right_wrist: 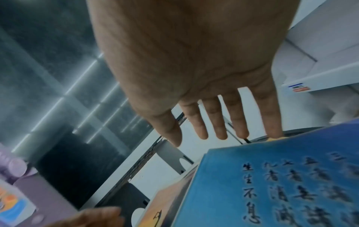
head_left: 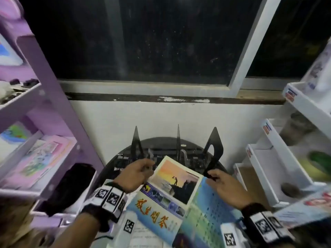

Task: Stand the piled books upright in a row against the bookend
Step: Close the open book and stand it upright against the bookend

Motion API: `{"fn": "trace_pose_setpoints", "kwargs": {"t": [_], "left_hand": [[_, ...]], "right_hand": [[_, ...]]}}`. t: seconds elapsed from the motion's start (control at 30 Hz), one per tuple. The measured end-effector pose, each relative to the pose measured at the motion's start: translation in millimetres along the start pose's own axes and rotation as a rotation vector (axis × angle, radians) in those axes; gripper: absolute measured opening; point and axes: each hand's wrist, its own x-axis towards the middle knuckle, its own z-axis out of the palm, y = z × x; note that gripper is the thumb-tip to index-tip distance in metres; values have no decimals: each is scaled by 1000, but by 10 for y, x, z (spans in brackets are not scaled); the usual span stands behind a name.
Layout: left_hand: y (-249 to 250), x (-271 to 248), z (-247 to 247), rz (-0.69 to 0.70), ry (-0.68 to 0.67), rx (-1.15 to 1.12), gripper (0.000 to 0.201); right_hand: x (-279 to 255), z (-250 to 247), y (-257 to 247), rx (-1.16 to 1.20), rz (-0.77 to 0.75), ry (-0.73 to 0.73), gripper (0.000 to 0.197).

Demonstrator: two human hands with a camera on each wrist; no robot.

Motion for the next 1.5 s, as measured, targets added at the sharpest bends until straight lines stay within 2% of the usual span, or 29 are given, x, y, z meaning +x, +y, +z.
{"fn": "trace_pose_setpoints", "kwargs": {"t": [0.07, 0.13, 0.23, 0.3, 0.33, 0.4, 0.43, 0.53, 0.6, 0.7, 0.8, 0.9, 1.0, 1.1, 1.23, 1.37, 1.5], "left_hand": [[-16, 153, 53, -34, -53, 106, 37], [-43, 288, 61, -57, -124, 171, 36], [-155, 410, 90, -58, -203, 297, 30], [-195, 456, 123, -38, -228, 332, 48], [-211, 481, 136, -16, -230, 353, 58], [-232, 506, 174, 38, -213, 389, 67], [-242, 514, 194, 61, -201, 393, 63], [-225, 489, 210, 134, -140, 390, 37], [-179, 431, 197, 193, -101, 434, 26], [-74, 303, 188, 266, -26, 514, 35], [68, 129, 199, 322, 83, 543, 47], [210, -88, 178, 415, 184, 516, 51], [280, -271, 144, 518, 271, 468, 51], [317, -431, 142, 645, 319, 265, 44], [324, -578, 168, 755, 402, 32, 31], [346, -689, 176, 827, 412, -179, 22], [368, -825, 191, 916, 375, -385, 26]], "right_hand": [[124, 66, -13, -112, -33, -45, 34], [205, 99, -51, -212, -57, -91, 30], [297, 175, -18, -298, -69, -118, 59], [325, 191, -30, -393, -87, -116, 78], [324, 201, -44, -439, -99, -107, 79], [341, 238, -41, -504, -136, -70, 66], [346, 253, -39, -520, -149, -50, 61], [362, 272, -22, -535, -158, -7, 61], [362, 259, -33, -541, -177, 32, 64], [314, 211, -64, -545, -219, 98, 72], [206, 135, -119, -458, -254, 159, 59], [39, 37, -198, -427, -277, 231, 46], [-172, -47, -306, -392, -315, 327, 43], [-377, -117, -411, -251, -403, 430, 43], [-610, -173, -536, -205, -564, 564, 40], [-803, -174, -641, -199, -713, 656, 41], [-862, -139, -688, -241, -817, 770, 32]]}}
